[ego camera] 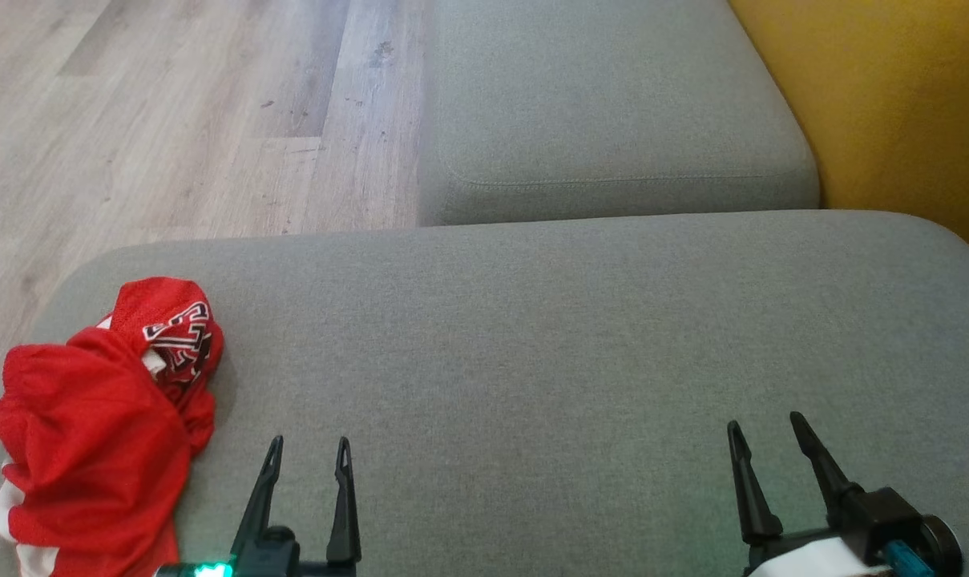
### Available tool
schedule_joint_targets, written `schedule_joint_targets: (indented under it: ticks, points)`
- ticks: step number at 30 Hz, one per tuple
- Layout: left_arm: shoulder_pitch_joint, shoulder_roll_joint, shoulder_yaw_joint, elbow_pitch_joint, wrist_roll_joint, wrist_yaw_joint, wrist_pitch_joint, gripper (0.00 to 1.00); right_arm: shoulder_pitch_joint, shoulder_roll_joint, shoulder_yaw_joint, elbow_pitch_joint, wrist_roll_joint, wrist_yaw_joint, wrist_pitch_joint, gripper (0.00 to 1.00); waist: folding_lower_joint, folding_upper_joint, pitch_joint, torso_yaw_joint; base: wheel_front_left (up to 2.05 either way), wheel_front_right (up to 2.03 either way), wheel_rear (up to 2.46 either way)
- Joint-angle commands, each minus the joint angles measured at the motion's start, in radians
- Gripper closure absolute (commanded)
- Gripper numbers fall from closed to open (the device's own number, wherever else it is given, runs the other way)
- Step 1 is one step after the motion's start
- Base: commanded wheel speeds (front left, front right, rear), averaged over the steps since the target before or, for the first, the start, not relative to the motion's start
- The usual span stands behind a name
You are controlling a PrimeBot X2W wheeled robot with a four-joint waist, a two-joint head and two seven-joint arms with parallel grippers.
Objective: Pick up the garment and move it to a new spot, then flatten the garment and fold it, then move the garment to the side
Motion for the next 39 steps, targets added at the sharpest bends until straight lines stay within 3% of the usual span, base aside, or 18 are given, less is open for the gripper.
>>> schedule_joint_targets:
  ticks: [1,15,22,30,39]
  points:
    - [-0.036,-0.004,0.031,-0.030,0.009,0.004,-0.012,0.00,-0.040,-0.011,0.023,-0.028,-0.004,0.008,-0.011,0.00,0.0000,0.0000,0.001,0.001,0.00,0.00,0.00]
    - [-0.030,-0.007,0.048,-0.035,0.026,0.022,-0.012,0.00,-0.037,-0.011,0.028,-0.029,0.002,0.008,-0.011,0.00,0.0000,0.0000,0.005,0.030,0.00,0.00,0.00]
    - [-0.034,-0.004,0.061,-0.033,0.033,0.025,-0.012,0.00,-0.033,-0.011,0.037,-0.034,0.014,0.008,-0.011,0.00,0.0000,0.0000,0.008,0.135,0.00,0.00,0.00]
    - [-0.015,0.011,0.096,-0.042,0.028,0.025,-0.012,0.00,-0.032,-0.011,0.062,-0.035,0.043,0.008,-0.011,0.00,0.0000,0.0000,0.005,0.299,0.00,0.00,0.00]
    - [-0.020,0.008,0.140,-0.086,0.024,0.050,-0.012,0.00,-0.100,-0.011,0.110,-0.027,0.034,0.008,-0.011,0.00,0.0000,0.0000,0.072,0.374,0.00,0.00,0.00]
